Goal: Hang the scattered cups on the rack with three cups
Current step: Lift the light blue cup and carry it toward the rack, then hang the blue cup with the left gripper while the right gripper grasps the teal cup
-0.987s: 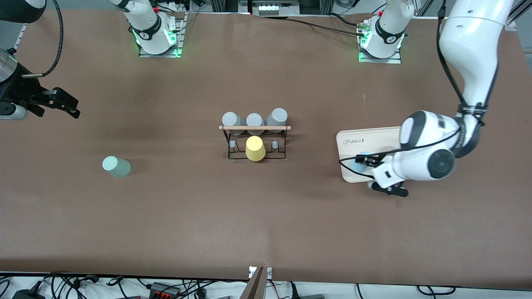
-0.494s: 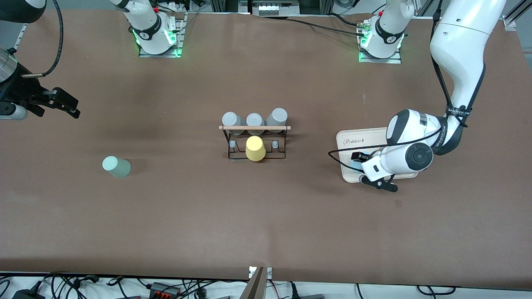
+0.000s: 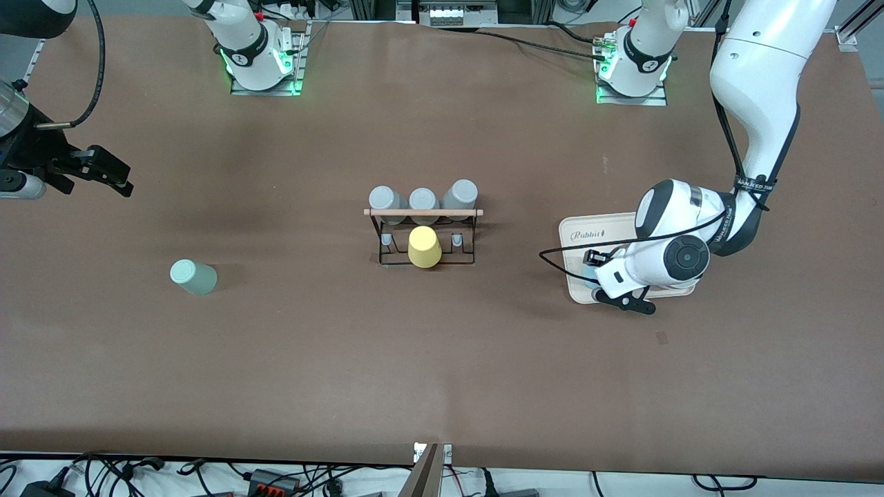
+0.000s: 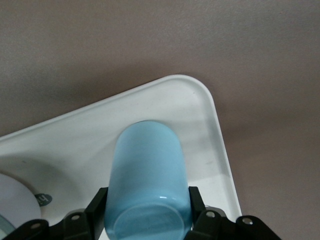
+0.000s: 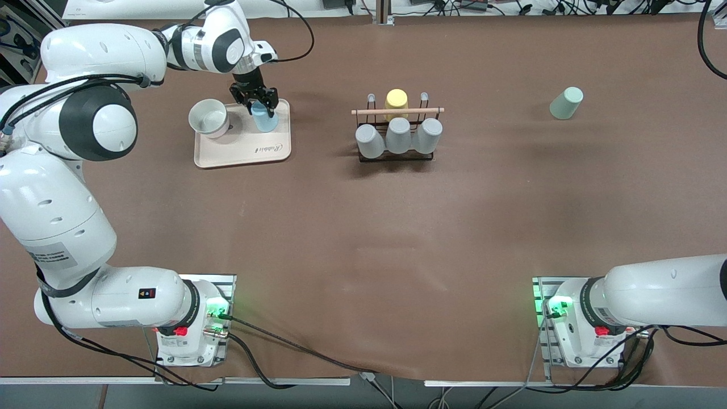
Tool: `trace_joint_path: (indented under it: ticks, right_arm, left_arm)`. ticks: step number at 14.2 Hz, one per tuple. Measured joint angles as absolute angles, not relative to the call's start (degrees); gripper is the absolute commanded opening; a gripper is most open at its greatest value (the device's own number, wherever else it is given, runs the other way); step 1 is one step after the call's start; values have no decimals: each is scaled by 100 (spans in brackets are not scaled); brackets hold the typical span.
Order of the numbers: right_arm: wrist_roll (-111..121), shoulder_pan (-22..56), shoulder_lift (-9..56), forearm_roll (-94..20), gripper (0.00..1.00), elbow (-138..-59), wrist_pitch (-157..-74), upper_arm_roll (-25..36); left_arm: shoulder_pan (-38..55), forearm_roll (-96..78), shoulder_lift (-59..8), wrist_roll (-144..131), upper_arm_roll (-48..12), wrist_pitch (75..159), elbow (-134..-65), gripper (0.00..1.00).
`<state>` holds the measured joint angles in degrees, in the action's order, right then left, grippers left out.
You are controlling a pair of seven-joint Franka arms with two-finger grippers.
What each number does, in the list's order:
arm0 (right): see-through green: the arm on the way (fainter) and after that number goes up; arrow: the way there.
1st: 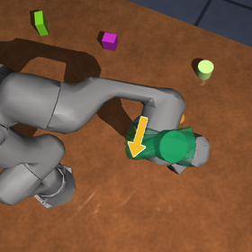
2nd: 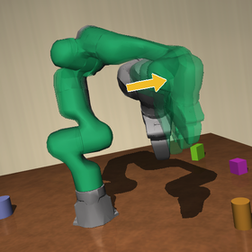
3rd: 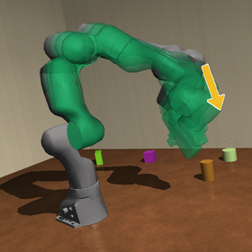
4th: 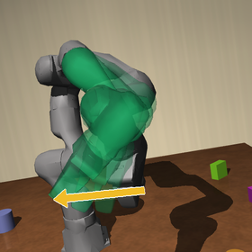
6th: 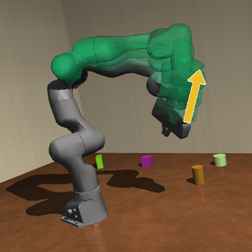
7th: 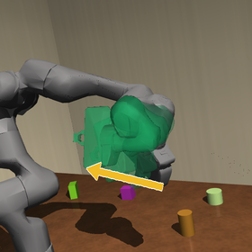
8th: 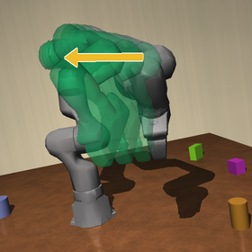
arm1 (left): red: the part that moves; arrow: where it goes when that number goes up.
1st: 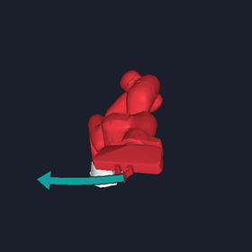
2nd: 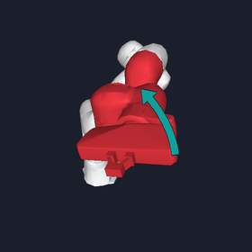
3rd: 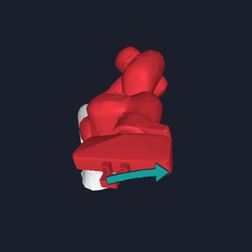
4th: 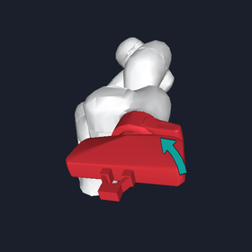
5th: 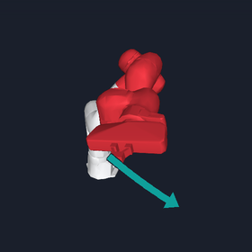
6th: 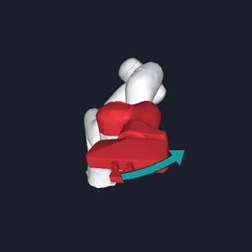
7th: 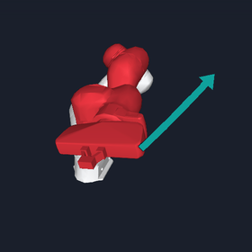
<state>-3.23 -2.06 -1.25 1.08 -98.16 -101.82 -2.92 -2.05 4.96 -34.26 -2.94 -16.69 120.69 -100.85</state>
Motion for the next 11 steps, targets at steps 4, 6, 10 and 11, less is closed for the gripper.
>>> trace_joint_path:
  ticks: [4,6,10,11]
  right_arm:
    - [-323,-207,-125,109,100,-9793,-10187,-292]
    - [-323,-211,-123,110,100,-9733,-10188,-290]
    - [-322,-210,60,111,100,-9737,-10172,-286]
    - [-322,-210,165,136,100,-9743,-10169,-286]
  left_arm:
    - [30,500,-3217,-299,-1875,11222,-9334,0]
    - [433,499,-3191,-344,-1914,10611,-8574,0]
    - [929,-425,-3232,-681,-1920,10326,-7675,0]
    - [1031,-626,-3280,-955,-1921,10324,-7519,0]
